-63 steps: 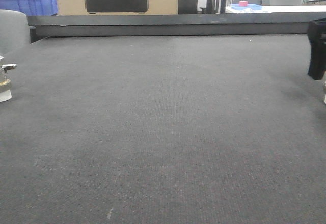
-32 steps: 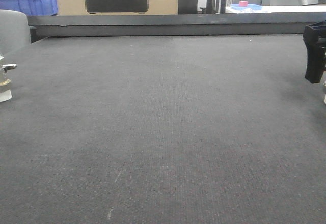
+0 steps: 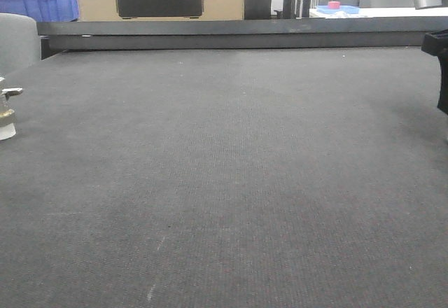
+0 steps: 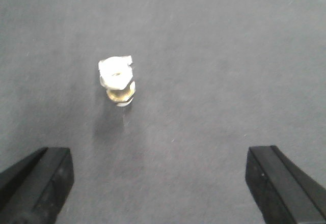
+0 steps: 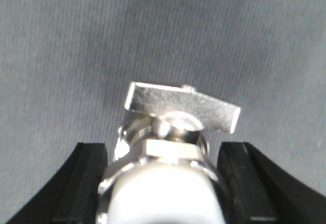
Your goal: Place valve from conveyor to right shelf box
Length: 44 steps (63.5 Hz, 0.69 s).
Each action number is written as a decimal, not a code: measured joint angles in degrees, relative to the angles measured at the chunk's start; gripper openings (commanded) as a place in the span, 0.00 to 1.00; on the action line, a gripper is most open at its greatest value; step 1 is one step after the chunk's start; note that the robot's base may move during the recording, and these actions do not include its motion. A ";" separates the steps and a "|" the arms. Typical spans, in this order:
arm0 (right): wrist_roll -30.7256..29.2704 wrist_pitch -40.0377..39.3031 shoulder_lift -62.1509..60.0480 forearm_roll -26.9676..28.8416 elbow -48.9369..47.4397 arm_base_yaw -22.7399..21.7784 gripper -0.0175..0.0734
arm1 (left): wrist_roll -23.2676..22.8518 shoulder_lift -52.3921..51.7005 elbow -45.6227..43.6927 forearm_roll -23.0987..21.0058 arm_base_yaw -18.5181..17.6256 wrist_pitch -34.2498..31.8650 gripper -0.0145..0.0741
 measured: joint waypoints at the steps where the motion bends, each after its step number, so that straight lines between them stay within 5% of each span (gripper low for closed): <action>1: 0.00 0.00 -0.41 0.15 0.00 0.00 0.02 | 0.00 0.51 -0.48 0.00 0.29 0.74 0.83; 21: 0.25 -1.57 -12.24 4.62 4.62 0.00 0.02 | 7.03 15.44 -10.74 -1.06 7.55 7.62 0.83; 44: 0.25 -3.87 -17.80 6.83 12.50 0.00 0.02 | 10.72 35.79 -24.27 -2.71 7.93 7.70 0.83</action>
